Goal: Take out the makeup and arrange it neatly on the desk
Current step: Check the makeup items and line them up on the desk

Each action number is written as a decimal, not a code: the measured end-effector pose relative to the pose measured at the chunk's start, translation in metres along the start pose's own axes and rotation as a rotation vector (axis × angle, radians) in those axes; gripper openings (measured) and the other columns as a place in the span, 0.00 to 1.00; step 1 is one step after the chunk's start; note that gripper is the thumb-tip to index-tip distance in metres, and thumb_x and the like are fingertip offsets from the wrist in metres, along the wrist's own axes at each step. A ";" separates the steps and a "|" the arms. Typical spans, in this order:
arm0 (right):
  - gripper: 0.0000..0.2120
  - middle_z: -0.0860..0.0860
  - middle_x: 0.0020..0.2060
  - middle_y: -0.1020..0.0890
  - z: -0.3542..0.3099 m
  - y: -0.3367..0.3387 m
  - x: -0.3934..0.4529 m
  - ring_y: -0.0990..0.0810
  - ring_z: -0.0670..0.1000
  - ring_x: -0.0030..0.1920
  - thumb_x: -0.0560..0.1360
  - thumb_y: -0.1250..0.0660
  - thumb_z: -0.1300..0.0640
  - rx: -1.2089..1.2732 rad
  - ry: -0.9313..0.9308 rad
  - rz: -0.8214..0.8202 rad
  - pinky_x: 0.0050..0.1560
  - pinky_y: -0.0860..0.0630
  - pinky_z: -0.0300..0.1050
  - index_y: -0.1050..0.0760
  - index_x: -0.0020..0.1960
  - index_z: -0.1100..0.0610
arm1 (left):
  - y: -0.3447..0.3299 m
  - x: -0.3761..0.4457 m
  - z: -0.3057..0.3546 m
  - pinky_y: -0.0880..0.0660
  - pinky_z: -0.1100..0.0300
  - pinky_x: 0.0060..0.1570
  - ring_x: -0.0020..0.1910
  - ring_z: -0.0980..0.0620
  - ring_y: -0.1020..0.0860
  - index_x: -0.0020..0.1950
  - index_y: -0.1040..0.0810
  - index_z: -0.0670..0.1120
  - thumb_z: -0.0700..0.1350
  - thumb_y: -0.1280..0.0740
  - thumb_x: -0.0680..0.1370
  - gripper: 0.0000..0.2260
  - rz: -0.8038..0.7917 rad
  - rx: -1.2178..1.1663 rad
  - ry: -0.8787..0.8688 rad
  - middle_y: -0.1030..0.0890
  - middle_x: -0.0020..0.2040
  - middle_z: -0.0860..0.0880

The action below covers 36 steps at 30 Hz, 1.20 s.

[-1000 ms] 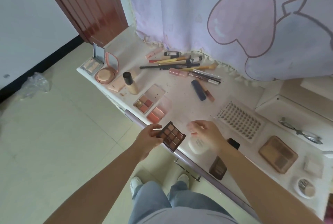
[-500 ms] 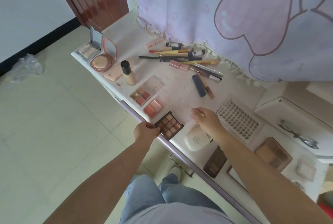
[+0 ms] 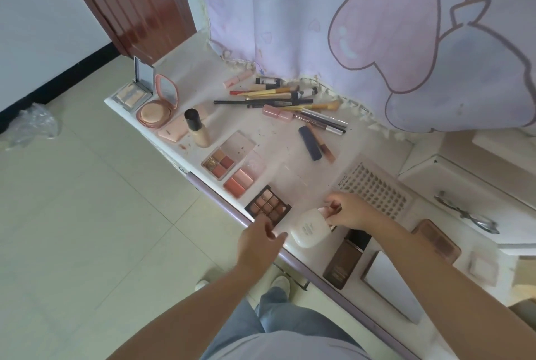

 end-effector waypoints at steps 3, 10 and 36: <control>0.24 0.55 0.64 0.27 0.001 -0.002 0.000 0.28 0.53 0.63 0.73 0.34 0.61 0.092 -0.064 -0.053 0.58 0.33 0.41 0.33 0.68 0.59 | -0.025 -0.006 0.018 0.30 0.65 0.46 0.45 0.53 0.31 0.59 0.33 0.43 0.50 0.30 0.72 0.21 -0.148 0.240 -0.126 0.31 0.54 0.49; 0.12 0.54 0.43 0.21 -0.002 -0.003 -0.011 0.26 0.47 0.37 0.76 0.37 0.56 0.251 -0.041 0.001 0.39 0.30 0.35 0.25 0.56 0.62 | -0.028 -0.004 0.033 0.27 0.58 0.60 0.61 0.46 0.28 0.67 0.39 0.43 0.44 0.32 0.74 0.25 -0.119 0.362 -0.212 0.35 0.66 0.44; 0.06 0.45 0.29 0.31 -0.048 0.029 -0.071 0.29 0.42 0.27 0.80 0.47 0.57 0.130 0.466 0.358 0.29 0.33 0.29 0.33 0.49 0.54 | 0.059 -0.006 0.090 0.25 0.60 0.39 0.36 0.51 0.24 0.54 0.28 0.45 0.47 0.35 0.76 0.10 -0.530 0.244 -0.336 0.23 0.41 0.49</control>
Point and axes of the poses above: each hand's wrist, its own x-axis towards the middle knuckle, its own y-axis out of the back of the hand, z = x × y, the point moved 2 cm from there along x, towards the middle knuckle
